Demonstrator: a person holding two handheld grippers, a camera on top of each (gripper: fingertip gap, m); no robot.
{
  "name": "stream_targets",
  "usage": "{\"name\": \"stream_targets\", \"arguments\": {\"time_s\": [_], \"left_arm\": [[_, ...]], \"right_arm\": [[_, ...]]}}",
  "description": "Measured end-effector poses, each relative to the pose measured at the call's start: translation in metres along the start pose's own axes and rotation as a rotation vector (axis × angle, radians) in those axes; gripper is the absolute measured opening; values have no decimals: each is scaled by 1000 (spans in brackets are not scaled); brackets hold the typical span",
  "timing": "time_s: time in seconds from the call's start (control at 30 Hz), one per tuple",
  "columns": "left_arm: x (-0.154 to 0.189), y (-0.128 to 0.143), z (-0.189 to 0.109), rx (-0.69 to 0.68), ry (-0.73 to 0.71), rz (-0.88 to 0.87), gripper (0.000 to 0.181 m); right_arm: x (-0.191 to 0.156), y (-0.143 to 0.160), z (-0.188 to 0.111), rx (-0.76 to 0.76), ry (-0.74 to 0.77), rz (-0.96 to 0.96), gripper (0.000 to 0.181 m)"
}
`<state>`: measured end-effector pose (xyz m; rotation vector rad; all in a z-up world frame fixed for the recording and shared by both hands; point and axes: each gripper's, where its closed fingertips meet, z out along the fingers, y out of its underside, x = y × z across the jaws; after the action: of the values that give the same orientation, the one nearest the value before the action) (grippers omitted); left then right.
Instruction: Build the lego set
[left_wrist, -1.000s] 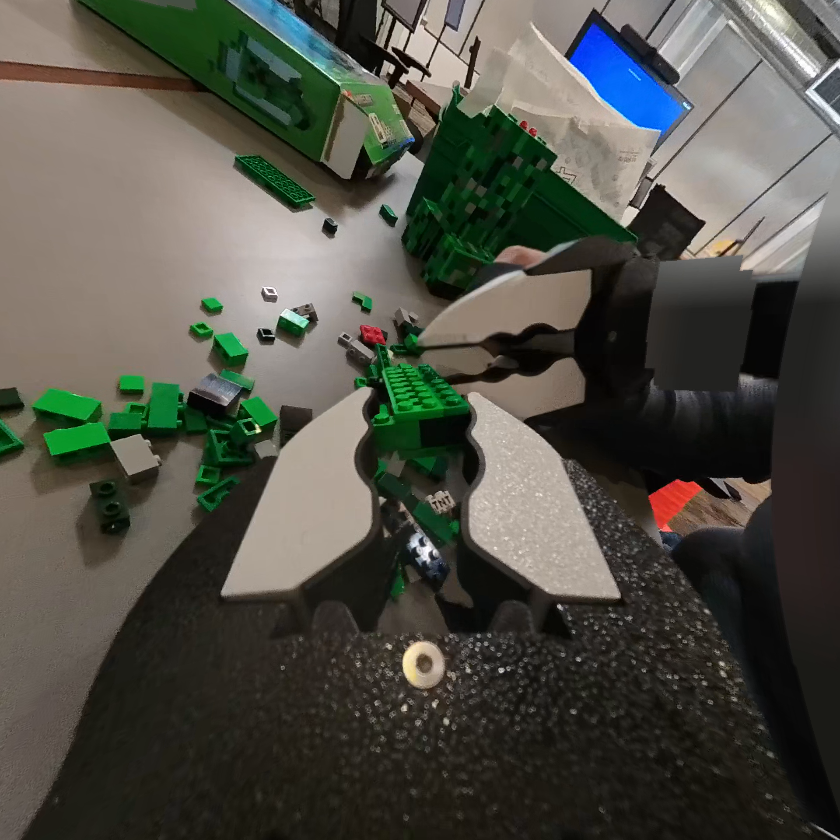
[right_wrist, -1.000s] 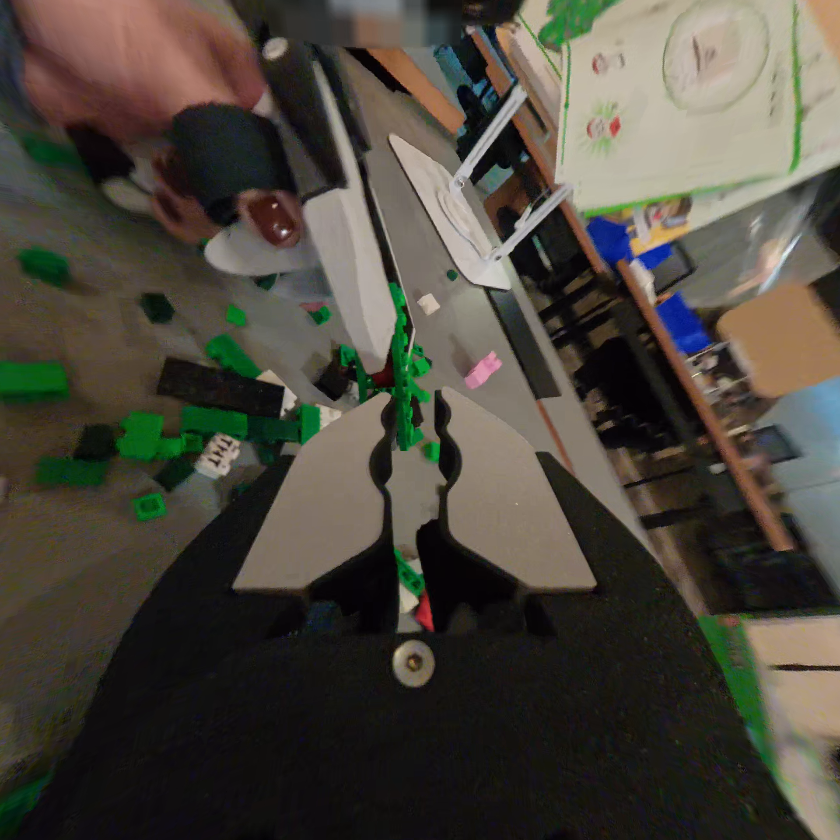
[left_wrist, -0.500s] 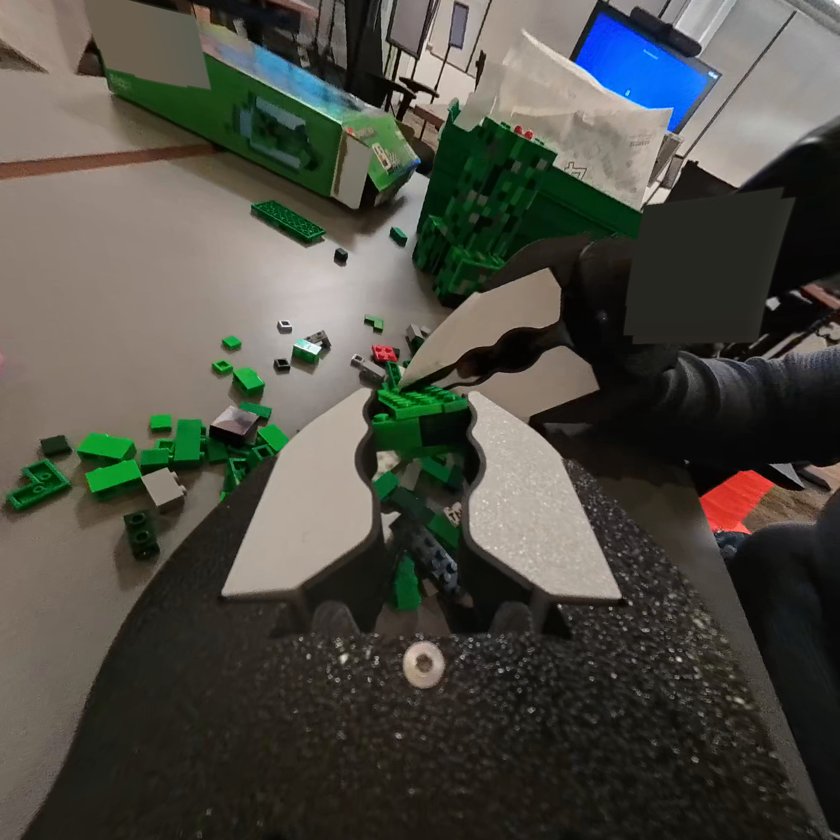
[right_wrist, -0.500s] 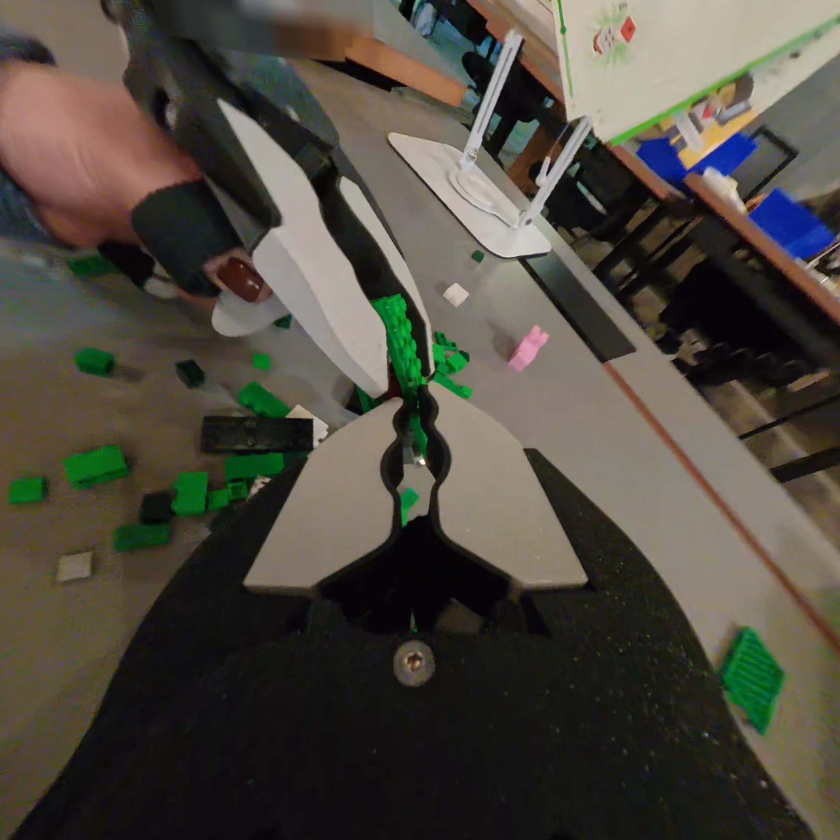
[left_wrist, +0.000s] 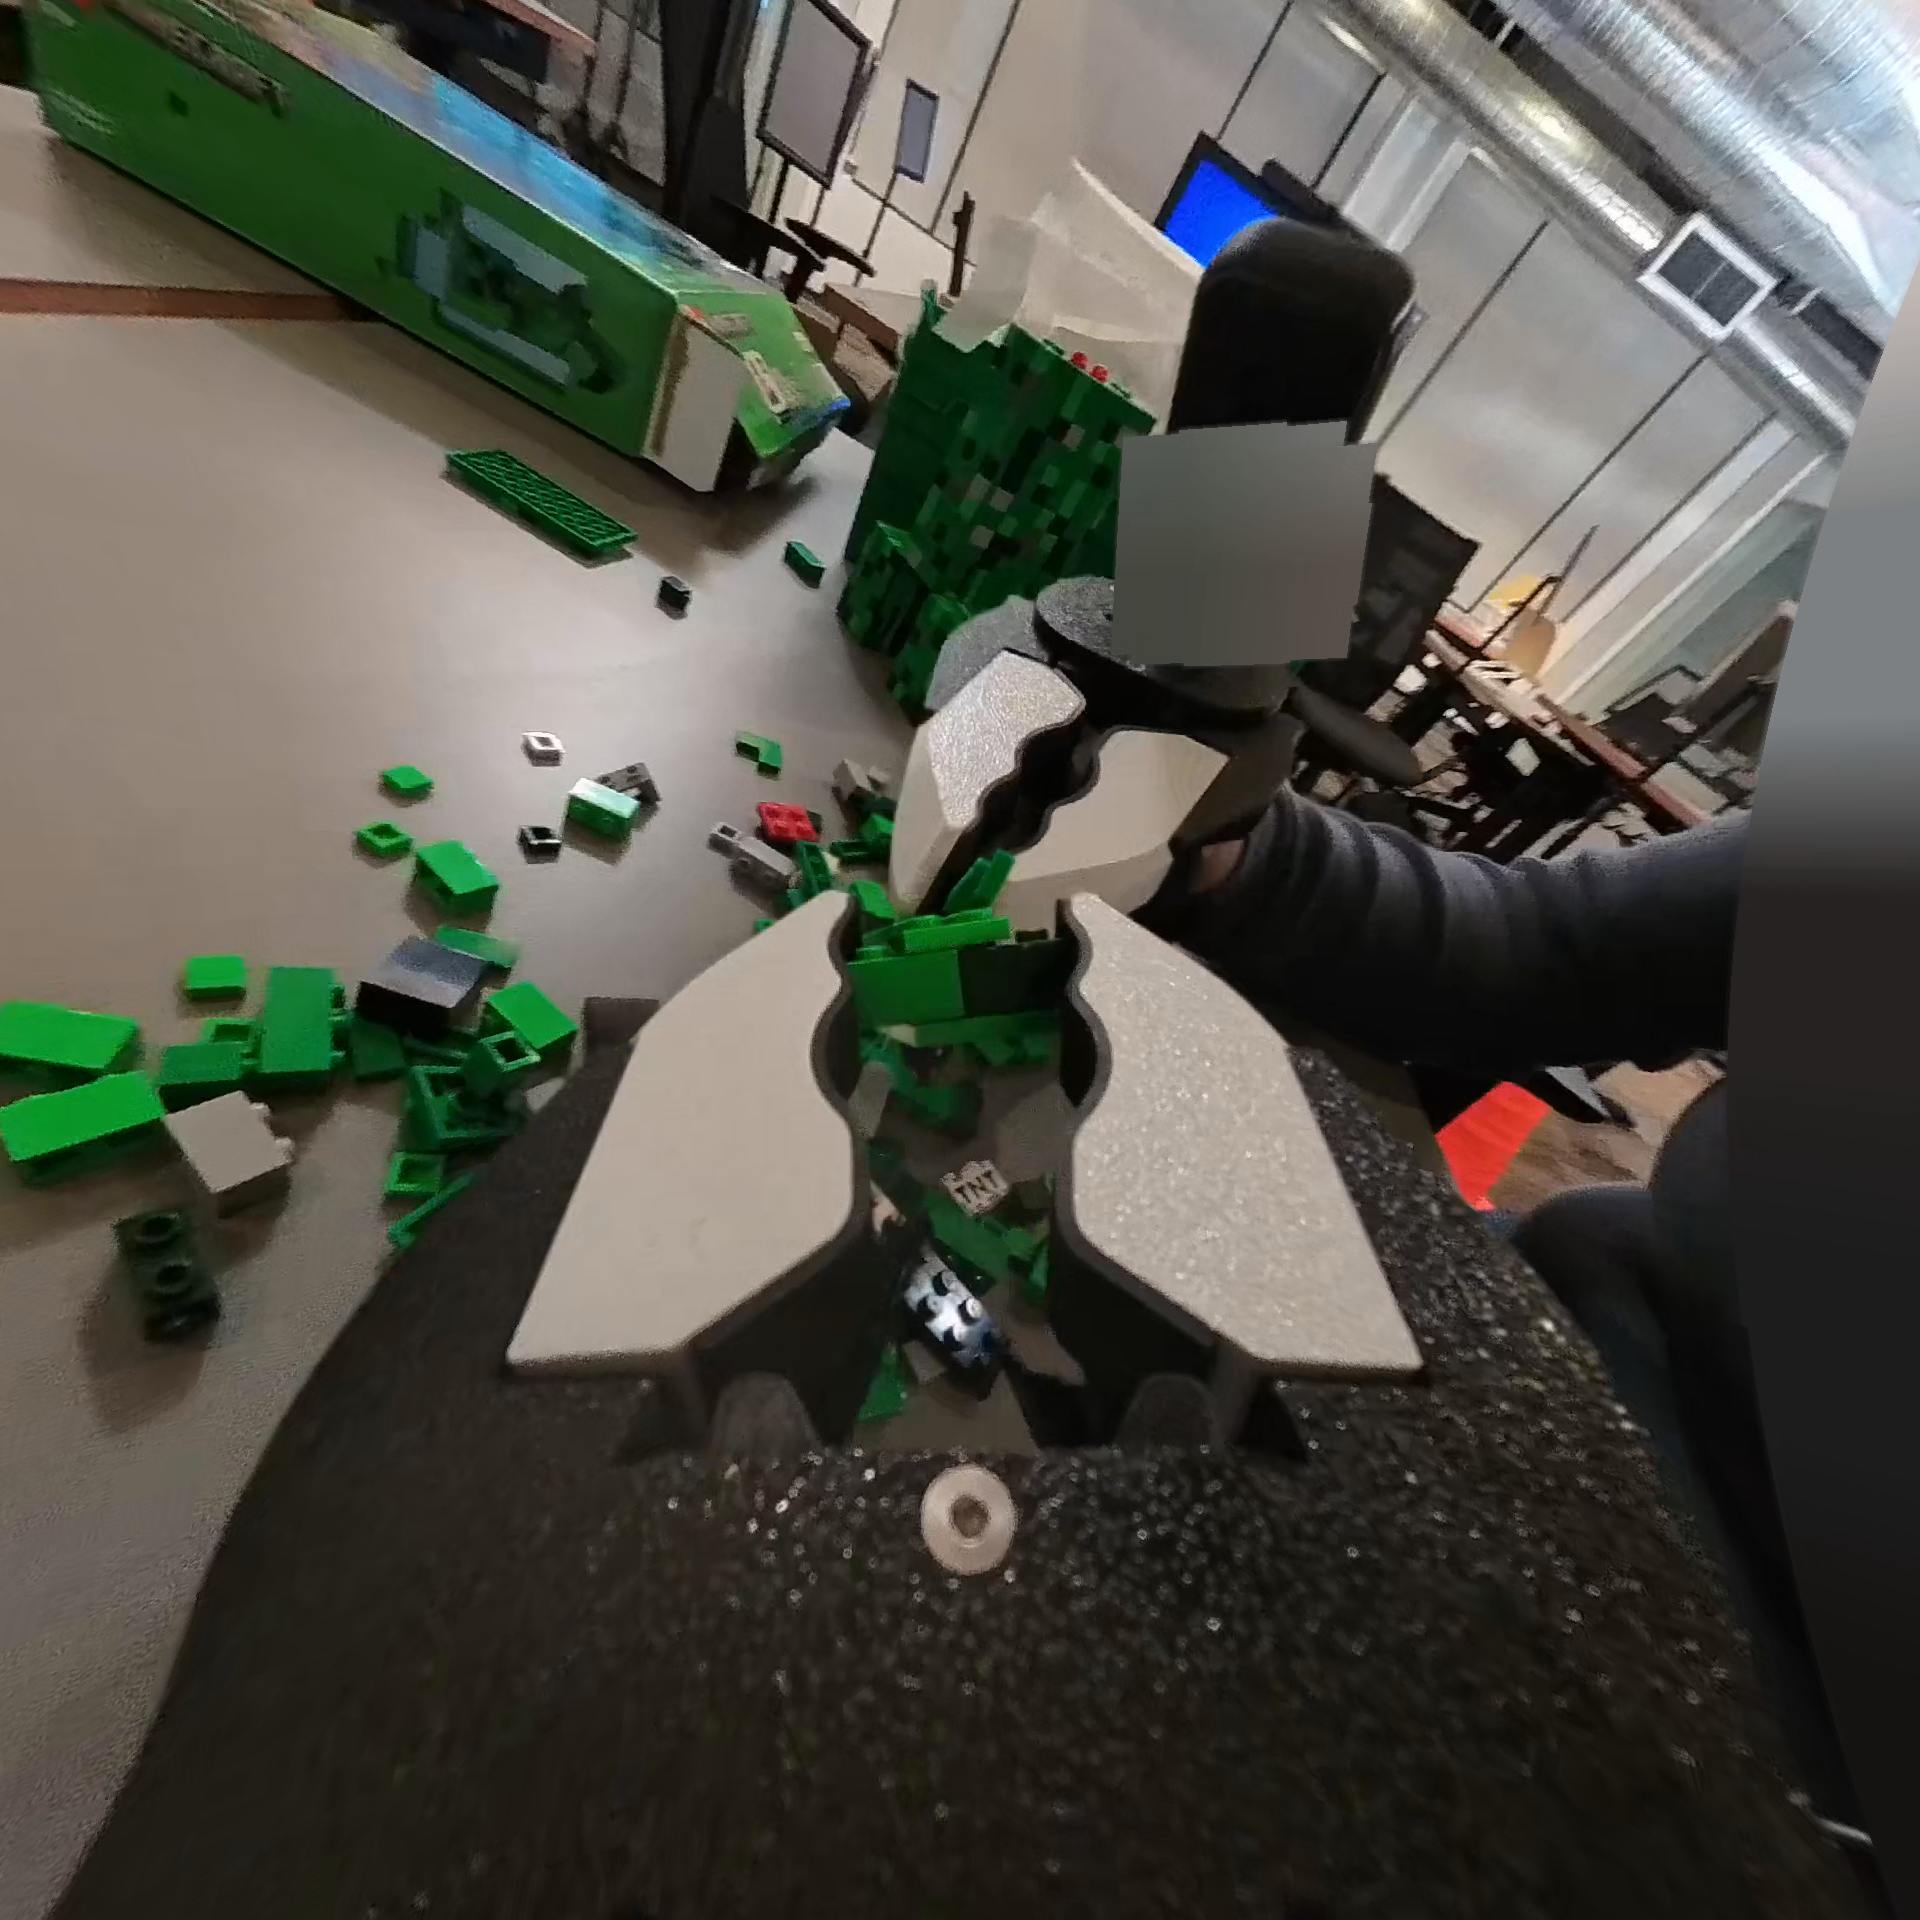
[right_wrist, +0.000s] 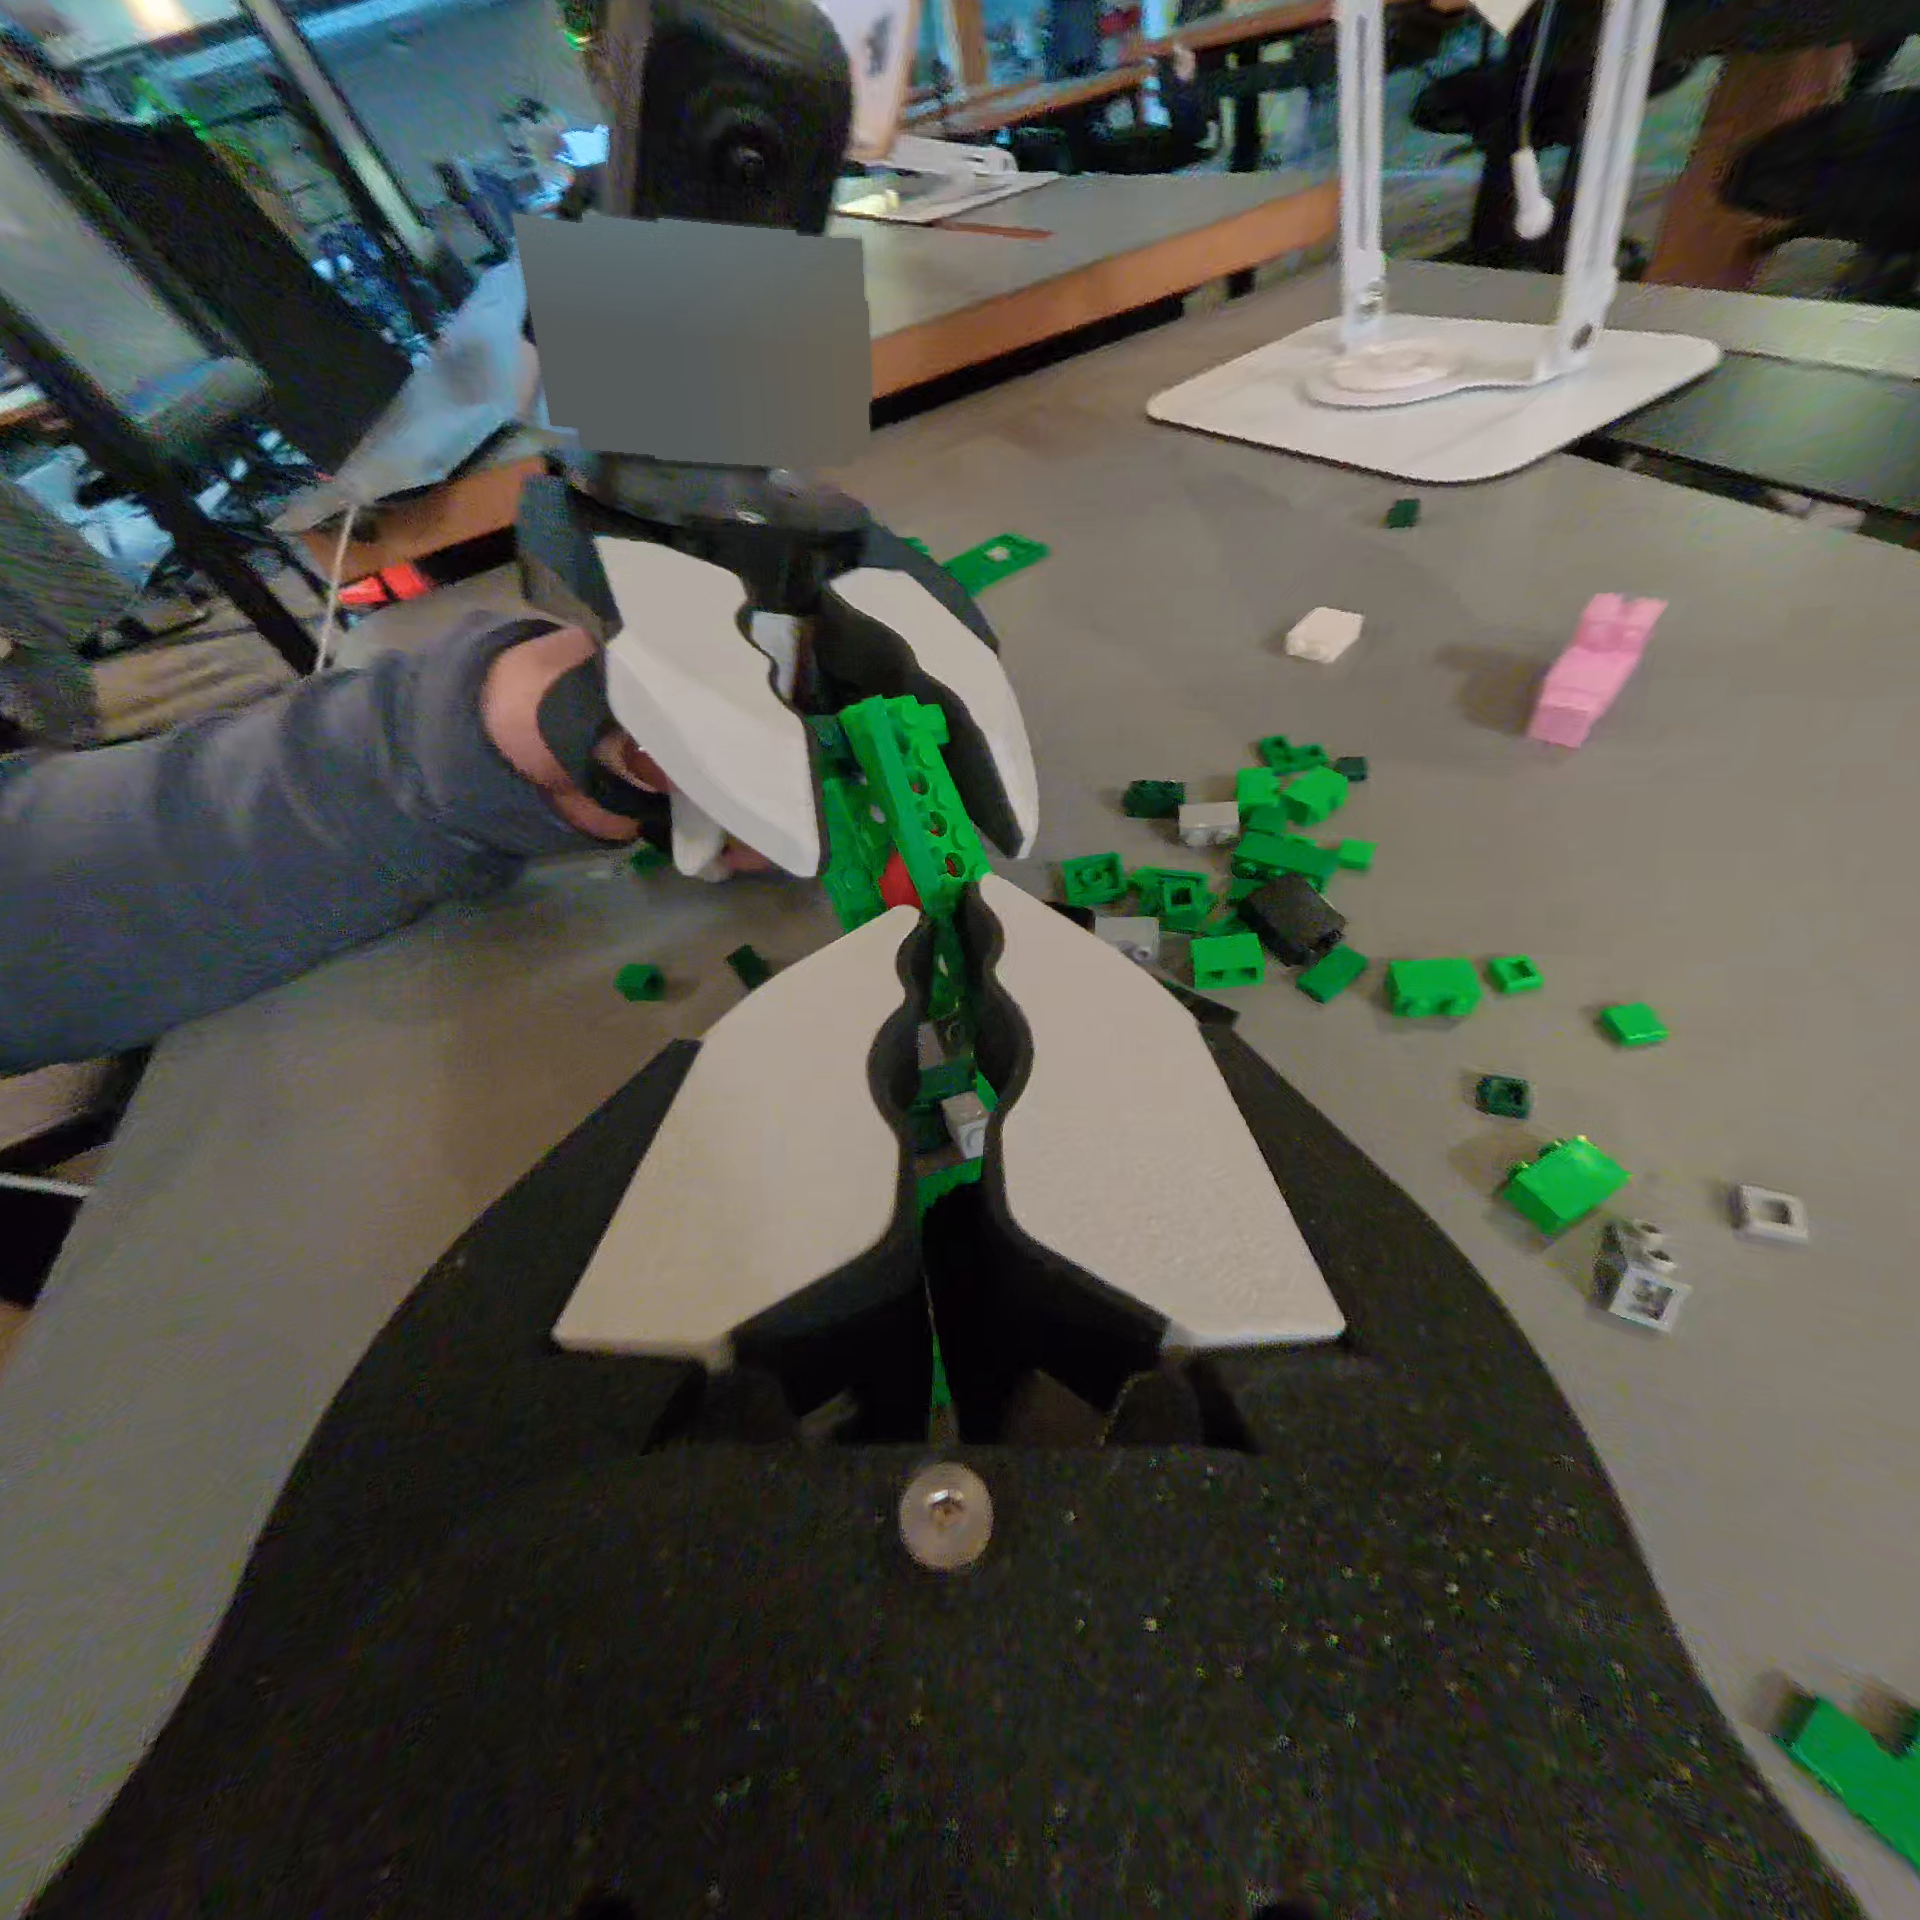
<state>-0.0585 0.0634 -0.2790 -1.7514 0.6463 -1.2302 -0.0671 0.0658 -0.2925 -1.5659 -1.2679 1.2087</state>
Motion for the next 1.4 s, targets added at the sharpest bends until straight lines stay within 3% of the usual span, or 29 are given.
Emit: {"name": "stream_targets", "arguments": {"time_s": [0.23,0.33,0.47,0.57,0.7,0.8,0.97,1.13,1.3,1.4], "left_arm": [[5,14,8,-90,11,89,34],[8,13,10,-88,8,135,34],[-1,13,6,-103,-64,158,34],[-8,9,1,-72,-93,134,34],[-11,-6,-6,19,-130,166,34],[-7,-12,-8,61,-119,183,34],[18,-1,1,3,37,245,33],[40,22,13,-131,140,345,34],[27,6,12,-45,42,284,38],[11,1,7,-18,-25,190,41]], "right_arm": [[-2,6,-12,-105,55,-337,5],[-5,3,-16,-90,15,-272,6],[-2,-7,-20,3,-54,-41,5],[19,-17,-30,89,11,66,6],[49,4,-38,-95,236,-50,20],[47,14,-37,-230,294,-203,40],[-2,12,-19,-199,77,-374,38],[-25,18,-13,-194,-67,-370,28],[-14,7,-15,-116,-43,-255,16],[2,-1,-16,-58,62,-229,16]]}}
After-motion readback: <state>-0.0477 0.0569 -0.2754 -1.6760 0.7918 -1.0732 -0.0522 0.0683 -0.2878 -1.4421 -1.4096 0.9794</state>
